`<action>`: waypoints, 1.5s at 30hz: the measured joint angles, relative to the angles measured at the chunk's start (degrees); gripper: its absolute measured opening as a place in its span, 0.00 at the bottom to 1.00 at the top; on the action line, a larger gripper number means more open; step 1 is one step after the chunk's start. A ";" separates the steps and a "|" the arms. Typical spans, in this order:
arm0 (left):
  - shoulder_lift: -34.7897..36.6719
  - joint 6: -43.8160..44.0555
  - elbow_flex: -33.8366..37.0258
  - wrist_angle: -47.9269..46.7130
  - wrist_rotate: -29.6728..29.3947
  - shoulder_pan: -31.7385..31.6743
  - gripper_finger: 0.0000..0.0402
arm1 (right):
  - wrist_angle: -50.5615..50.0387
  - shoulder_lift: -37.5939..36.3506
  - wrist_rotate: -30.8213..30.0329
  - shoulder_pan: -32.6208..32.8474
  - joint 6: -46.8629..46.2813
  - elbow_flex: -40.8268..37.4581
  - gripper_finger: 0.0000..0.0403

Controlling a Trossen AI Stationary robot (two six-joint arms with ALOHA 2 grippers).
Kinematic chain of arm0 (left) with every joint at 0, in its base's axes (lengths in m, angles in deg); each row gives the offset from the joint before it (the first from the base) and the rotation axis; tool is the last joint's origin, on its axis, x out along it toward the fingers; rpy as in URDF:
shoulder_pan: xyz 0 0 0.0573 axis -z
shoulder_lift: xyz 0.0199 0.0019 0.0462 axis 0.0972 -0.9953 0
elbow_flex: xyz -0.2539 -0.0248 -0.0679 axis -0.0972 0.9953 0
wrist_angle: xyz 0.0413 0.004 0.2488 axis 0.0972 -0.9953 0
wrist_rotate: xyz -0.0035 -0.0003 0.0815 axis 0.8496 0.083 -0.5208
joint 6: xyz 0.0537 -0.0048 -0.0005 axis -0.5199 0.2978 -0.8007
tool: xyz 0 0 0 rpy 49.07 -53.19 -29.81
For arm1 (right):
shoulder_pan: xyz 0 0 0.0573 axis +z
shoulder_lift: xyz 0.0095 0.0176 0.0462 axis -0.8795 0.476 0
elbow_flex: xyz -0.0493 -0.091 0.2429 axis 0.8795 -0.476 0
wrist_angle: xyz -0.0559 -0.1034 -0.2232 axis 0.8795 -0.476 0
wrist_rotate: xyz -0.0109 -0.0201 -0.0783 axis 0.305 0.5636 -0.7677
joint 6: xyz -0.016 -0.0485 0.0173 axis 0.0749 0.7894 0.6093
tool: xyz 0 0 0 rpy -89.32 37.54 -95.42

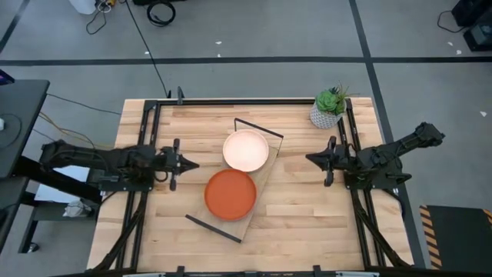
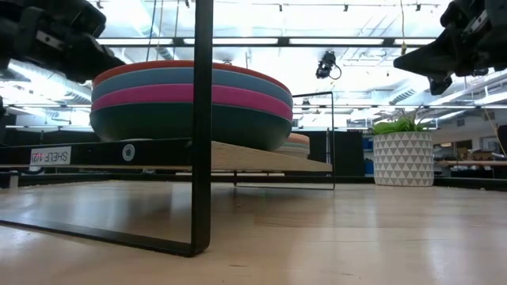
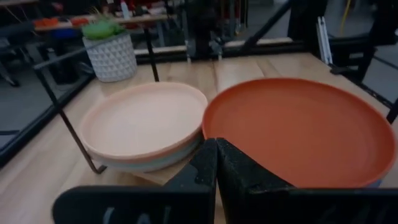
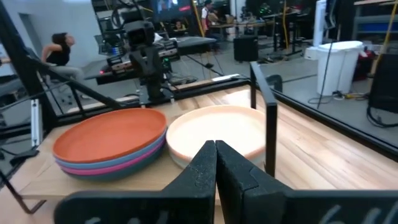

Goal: Place and stack plates onto a shelf
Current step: Return to Home Position

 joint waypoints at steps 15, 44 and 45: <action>12.68 3.32 9.57 7.86 -1.34 0.00 0.03 | 14.97 -0.28 -2.91 -0.50 2.14 -6.79 0.03; 14.93 10.47 9.61 9.37 -1.15 0.00 0.05 | 18.39 0.03 0.76 -0.52 -1.50 -6.71 0.03; 14.93 10.44 9.61 9.37 -1.15 0.00 0.05 | 18.40 0.03 0.76 -0.51 -1.52 -6.71 0.03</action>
